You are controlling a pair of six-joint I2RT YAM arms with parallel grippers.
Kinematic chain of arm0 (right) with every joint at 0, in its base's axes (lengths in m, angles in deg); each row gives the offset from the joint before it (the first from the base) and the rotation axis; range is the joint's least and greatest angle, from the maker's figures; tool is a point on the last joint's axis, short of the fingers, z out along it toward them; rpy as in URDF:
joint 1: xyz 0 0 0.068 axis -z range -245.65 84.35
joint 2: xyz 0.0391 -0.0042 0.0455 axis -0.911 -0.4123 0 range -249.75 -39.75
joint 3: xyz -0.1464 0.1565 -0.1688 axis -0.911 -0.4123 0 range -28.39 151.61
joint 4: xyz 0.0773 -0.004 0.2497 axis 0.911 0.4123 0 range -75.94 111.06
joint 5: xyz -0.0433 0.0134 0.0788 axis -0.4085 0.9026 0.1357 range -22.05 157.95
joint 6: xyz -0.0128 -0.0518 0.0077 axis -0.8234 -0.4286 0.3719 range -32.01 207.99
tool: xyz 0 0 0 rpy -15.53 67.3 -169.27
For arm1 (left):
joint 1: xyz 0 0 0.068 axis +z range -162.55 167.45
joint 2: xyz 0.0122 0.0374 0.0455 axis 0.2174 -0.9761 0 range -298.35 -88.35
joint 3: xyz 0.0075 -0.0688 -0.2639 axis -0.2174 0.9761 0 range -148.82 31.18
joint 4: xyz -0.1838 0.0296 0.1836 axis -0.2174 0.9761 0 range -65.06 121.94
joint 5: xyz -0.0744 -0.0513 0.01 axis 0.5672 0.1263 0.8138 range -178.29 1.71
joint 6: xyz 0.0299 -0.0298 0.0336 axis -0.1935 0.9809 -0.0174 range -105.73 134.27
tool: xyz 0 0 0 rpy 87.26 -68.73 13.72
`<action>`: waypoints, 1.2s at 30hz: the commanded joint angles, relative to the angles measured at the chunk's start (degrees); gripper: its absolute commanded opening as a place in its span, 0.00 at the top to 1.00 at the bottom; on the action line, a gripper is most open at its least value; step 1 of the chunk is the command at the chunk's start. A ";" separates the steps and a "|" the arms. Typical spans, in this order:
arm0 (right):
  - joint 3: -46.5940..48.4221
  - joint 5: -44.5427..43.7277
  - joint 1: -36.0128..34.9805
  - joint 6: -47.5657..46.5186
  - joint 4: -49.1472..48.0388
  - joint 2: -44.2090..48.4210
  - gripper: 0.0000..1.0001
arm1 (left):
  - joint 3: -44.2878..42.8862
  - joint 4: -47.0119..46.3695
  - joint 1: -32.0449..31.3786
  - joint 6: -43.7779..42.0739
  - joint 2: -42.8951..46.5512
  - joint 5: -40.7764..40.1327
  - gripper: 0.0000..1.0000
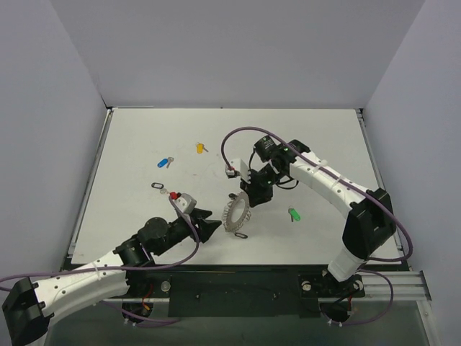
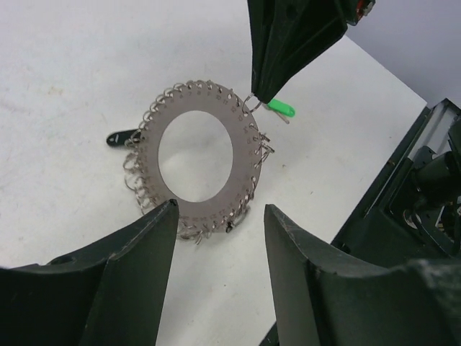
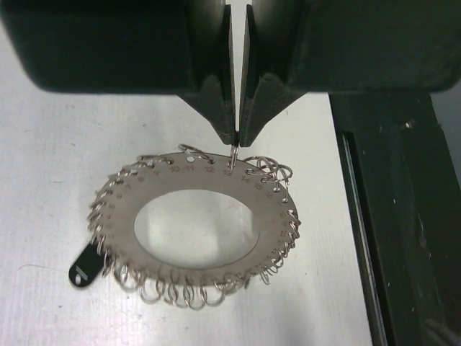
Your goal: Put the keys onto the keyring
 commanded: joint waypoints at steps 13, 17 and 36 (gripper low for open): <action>11.16 1.43 -2.16 -20.76 15.50 5.73 1.00 | -6.21 -24.15 0.22 -19.79 -12.31 12.98 0.48; 14.06 2.30 -2.24 -22.34 18.32 5.55 1.00 | -8.14 -25.04 0.13 -21.37 -14.86 12.54 0.55; 15.47 5.03 -4.09 -22.78 21.04 5.81 1.00 | -13.24 -30.40 0.22 -22.26 -25.68 16.85 0.62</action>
